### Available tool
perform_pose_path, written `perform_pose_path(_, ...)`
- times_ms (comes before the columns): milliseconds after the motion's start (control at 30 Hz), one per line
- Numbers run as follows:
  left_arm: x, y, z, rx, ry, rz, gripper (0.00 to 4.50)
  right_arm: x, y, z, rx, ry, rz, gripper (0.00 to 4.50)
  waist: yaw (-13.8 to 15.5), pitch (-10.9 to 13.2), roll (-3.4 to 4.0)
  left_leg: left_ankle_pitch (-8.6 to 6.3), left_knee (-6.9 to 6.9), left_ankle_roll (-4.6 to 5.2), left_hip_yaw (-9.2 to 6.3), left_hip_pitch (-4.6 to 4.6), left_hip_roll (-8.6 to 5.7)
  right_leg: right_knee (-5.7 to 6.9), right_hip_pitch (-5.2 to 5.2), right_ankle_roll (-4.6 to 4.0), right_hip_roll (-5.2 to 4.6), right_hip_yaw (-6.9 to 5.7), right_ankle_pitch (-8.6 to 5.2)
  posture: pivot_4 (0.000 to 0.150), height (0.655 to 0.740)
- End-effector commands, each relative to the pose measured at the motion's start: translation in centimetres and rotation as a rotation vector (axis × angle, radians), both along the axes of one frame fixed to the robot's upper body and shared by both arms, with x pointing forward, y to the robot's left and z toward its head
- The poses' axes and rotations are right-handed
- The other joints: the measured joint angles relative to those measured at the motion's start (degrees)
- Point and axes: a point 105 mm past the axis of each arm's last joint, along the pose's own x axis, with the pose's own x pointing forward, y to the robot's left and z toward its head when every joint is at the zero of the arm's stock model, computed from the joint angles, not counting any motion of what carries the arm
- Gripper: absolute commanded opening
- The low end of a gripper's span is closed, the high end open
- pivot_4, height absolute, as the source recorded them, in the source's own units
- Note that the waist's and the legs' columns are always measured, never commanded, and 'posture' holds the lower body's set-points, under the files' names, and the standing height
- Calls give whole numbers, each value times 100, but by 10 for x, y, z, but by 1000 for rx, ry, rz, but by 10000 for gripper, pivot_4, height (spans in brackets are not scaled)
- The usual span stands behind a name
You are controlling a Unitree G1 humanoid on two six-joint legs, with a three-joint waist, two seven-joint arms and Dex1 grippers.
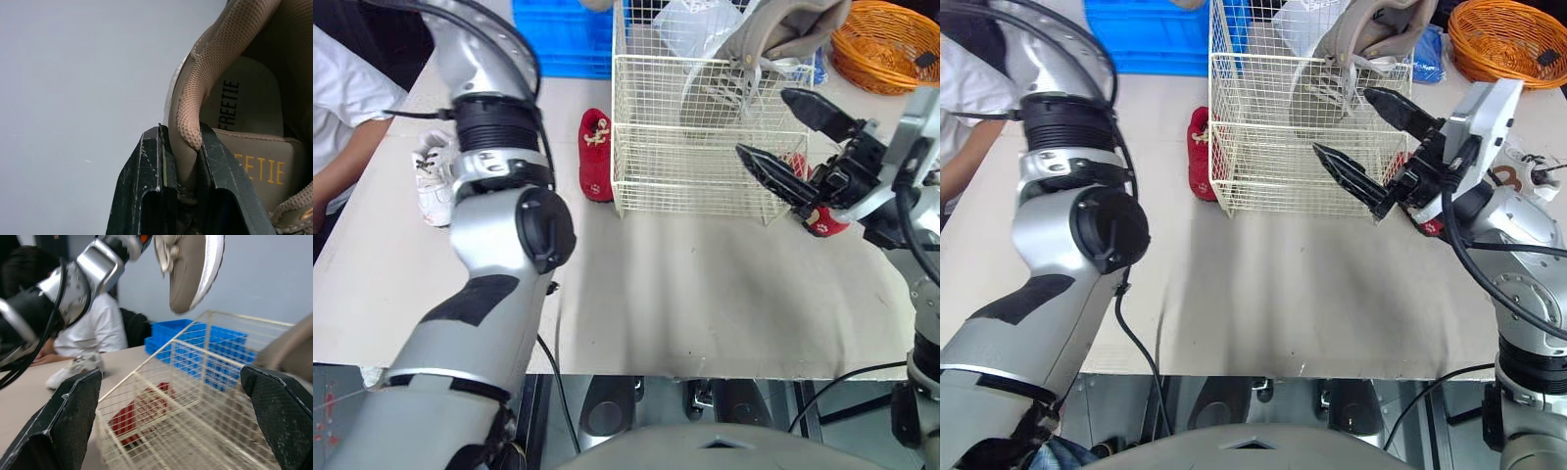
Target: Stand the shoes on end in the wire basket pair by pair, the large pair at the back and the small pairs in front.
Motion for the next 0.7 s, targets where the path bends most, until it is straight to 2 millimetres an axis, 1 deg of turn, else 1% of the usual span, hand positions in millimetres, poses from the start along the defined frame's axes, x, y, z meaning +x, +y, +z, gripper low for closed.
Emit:
perform_pose_path(33,-18,-23,22,7,-120,-6,2506,-9,-4,10,17,-59,-26,45000,-8,0,0,0,0,0,0,-1,0,0,-1,0,0,0,0,1500,6860)
perform_pose_path(167,-14,-47,11,31,-120,0,2506,-11,-4,8,27,-52,-35,45000,-20,1,1,0,-2,0,-2,-1,0,1,-3,0,2,-1,0,1500,6860)
perform_pose_path(233,-11,-55,7,35,-114,11,2506,-11,-5,8,30,-51,-41,45000,-34,1,1,0,-4,0,1,0,1,1,-5,0,3,-2,0,1500,6860)
perform_pose_path(333,-14,-67,5,88,-145,74,2506,-13,-6,8,32,-50,-51,45000,-25,2,1,0,-5,0,1,0,2,1,-6,0,4,-2,0,1500,6860)
perform_pose_path(467,-15,-77,-4,148,-171,146,2506,-14,-7,7,35,-47,-61,45000,-15,1,1,0,-4,0,0,-1,0,0,-6,0,4,-2,0,1500,6860)
perform_pose_path(600,-11,-81,-18,182,-155,206,2506,-14,-9,6,36,-45,-72,45000,-15,1,1,0,-4,0,0,-2,0,0,-6,0,4,-1,0,1500,6860)
perform_pose_path(700,-9,-85,-28,196,-138,218,2506,-15,-10,6,36,-45,-76,45000,-15,1,1,0,-4,0,-1,-1,0,1,-6,0,4,-1,0,1500,6860)
